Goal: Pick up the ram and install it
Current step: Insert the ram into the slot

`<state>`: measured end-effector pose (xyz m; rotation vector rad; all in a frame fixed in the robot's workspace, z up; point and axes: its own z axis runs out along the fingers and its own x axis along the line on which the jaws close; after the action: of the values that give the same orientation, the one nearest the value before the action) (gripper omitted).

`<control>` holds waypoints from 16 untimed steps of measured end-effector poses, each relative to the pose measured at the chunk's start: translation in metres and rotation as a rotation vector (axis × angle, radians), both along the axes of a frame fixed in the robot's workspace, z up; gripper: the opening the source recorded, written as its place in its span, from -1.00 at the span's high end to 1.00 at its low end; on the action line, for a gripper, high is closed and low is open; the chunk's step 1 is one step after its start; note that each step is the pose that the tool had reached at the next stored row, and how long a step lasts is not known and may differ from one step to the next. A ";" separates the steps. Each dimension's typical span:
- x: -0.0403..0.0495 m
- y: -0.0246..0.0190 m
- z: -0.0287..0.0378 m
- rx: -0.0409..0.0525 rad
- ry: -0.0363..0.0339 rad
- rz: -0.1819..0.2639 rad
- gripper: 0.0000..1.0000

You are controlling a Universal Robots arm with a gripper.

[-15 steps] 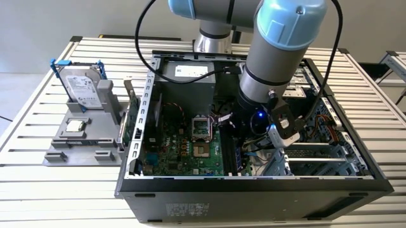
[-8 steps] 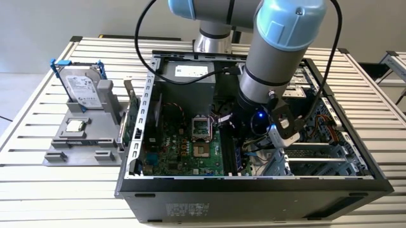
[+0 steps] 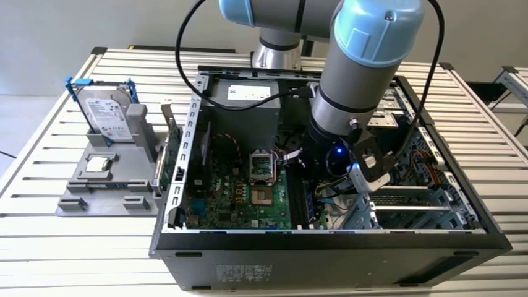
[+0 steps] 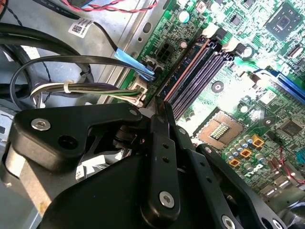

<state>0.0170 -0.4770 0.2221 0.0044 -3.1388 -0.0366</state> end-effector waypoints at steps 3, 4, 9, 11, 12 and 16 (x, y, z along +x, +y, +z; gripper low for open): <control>0.0002 -0.0006 -0.0004 0.0014 0.0017 0.000 1.00; 0.0002 -0.0008 -0.0001 0.0004 0.0020 0.000 1.00; 0.0002 -0.0010 0.0001 -0.0001 0.0023 0.000 1.00; 0.0002 -0.0011 0.0001 -0.0001 0.0023 0.000 1.00; 0.0002 -0.0011 0.0001 -0.0001 0.0023 0.000 1.00; 0.0002 -0.0011 0.0001 -0.0001 0.0023 0.000 1.00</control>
<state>0.0171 -0.4781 0.2222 0.0041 -3.1365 -0.0365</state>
